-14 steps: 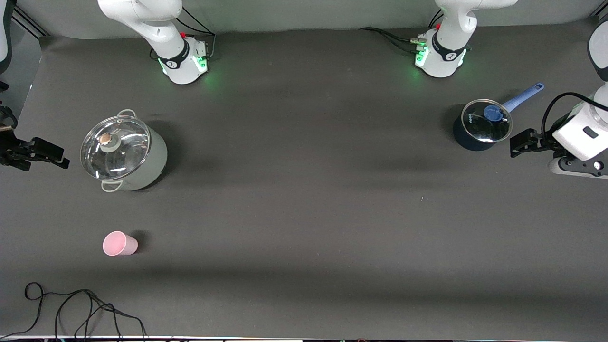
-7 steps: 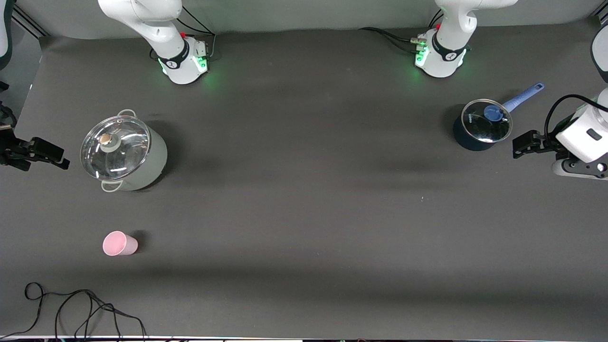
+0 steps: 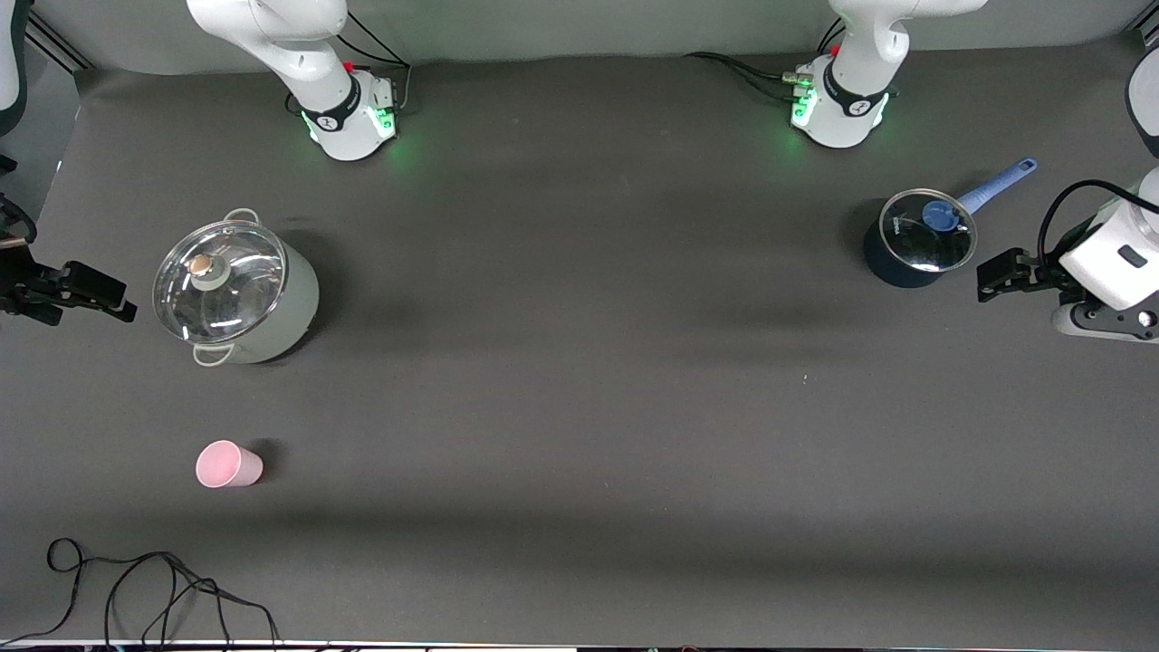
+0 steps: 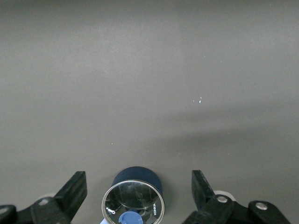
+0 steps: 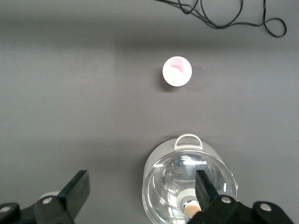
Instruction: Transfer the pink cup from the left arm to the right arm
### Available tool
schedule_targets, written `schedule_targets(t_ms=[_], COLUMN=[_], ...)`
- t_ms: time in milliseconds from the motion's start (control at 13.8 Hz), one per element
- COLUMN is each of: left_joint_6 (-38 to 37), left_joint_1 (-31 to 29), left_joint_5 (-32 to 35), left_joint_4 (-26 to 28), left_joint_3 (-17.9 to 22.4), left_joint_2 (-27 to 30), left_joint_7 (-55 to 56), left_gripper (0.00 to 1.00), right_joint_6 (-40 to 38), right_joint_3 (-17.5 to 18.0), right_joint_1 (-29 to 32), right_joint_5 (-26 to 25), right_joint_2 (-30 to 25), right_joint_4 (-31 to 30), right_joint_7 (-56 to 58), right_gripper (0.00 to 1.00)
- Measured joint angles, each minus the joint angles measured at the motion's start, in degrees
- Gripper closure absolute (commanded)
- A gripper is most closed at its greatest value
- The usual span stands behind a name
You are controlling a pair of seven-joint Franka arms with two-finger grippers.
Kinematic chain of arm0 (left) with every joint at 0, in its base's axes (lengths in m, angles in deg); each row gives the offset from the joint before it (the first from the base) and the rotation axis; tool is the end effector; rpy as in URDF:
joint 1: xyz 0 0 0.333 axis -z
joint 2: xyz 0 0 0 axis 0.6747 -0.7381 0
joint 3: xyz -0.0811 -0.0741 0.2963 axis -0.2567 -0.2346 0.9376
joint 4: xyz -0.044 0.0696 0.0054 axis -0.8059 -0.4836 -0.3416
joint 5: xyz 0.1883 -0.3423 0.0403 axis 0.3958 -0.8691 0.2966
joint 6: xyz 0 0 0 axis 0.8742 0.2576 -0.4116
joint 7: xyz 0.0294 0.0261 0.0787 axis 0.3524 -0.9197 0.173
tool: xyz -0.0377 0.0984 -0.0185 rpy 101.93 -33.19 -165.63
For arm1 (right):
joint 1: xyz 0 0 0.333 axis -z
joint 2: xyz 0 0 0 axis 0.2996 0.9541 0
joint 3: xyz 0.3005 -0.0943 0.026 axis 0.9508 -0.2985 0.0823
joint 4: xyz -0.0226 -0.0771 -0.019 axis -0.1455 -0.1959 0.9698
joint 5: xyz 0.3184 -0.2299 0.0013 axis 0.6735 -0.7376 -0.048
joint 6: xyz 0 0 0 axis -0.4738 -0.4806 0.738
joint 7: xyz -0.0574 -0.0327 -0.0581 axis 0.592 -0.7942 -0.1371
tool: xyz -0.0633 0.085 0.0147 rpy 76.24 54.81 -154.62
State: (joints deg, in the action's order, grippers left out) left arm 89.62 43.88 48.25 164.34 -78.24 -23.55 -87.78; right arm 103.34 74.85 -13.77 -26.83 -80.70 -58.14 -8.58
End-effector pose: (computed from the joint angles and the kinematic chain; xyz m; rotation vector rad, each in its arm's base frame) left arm 0.5763 -0.0019 0.5489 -3.1051 0.2053 0.0630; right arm 0.5852 -0.0525 0.5944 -3.1175 0.0121 -0.0558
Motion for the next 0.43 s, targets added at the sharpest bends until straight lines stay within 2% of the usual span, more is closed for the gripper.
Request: schedule_targets(t_ms=[435], left_joint_6=[-0.1], left_joint_1=[0.0], left_joint_5=[0.0], left_joint_4=[0.0], left_joint_3=[0.0], left_joint_2=[0.0], left_joint_7=[0.0], left_gripper=[0.0], right_joint_6=[-1.5], right_joint_3=[0.0], right_joint_1=[0.0], right_joint_5=[0.0], right_joint_2=[0.0], right_joint_4=[0.0], right_joint_7=[0.0], right_gripper=[0.0])
